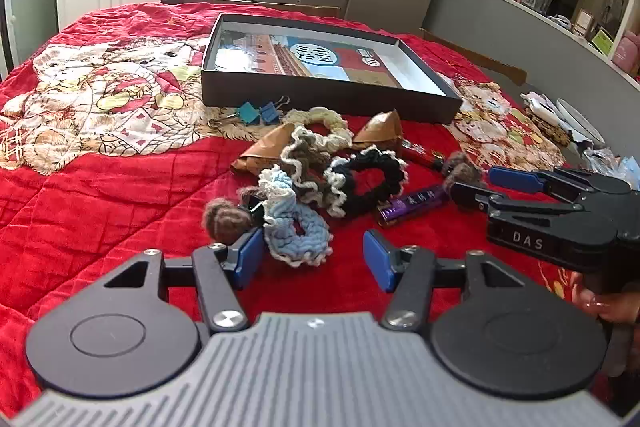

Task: Organize objects
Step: 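Grasp the light blue crocheted scrunchie with left tool while right tool grasps brown pom-pom clip, then carry the scrunchie and pom-pom clip with both tools over the black box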

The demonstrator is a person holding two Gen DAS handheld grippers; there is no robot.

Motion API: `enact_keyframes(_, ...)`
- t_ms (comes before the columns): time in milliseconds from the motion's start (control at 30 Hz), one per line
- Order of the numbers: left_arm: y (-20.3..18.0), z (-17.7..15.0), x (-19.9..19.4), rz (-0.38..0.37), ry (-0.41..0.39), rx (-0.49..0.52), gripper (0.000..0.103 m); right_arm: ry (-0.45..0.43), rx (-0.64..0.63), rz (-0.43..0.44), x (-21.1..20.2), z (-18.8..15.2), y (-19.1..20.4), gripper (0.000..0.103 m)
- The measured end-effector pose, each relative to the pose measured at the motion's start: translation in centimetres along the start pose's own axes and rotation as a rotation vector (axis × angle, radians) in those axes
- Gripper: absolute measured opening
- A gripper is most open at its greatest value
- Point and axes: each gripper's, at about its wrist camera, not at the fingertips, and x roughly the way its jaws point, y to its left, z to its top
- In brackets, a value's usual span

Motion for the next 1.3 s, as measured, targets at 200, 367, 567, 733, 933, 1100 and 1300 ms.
enact_keyframes(200,0.5,0.5,1.3,0.006,0.016,-0.015,0.046,0.018,0.005,-0.022,1.4,0.2,-0.6,0.048)
enact_keyframes(367,1.1,0.8,2.0,-0.004,0.023,-0.047,0.036,0.025,0.019,-0.010,2.4,0.3,-1.3,0.049)
enact_keyframes(567,1.4,1.0,2.2,-0.017,0.032,-0.066,0.015,0.017,0.059,0.024,2.5,0.2,-2.1,0.041)
enact_keyframes(733,1.1,1.1,1.4,-0.034,0.011,-0.044,0.013,0.002,0.092,0.052,1.6,0.5,-2.6,0.026)
enact_keyframes(933,0.7,2.1,-0.6,-0.068,-0.034,-0.023,0.013,-0.018,0.103,0.061,0.0,1.3,-3.0,0.025)
enact_keyframes(1100,0.3,4.1,-1.9,-0.077,-0.074,0.019,0.013,-0.053,0.069,0.071,-1.5,3.1,-2.8,0.025)
enact_keyframes(1300,0.3,8.5,-1.2,-0.046,-0.122,0.061,0.013,-0.106,0.032,0.077,-1.3,6.5,-2.8,0.025)
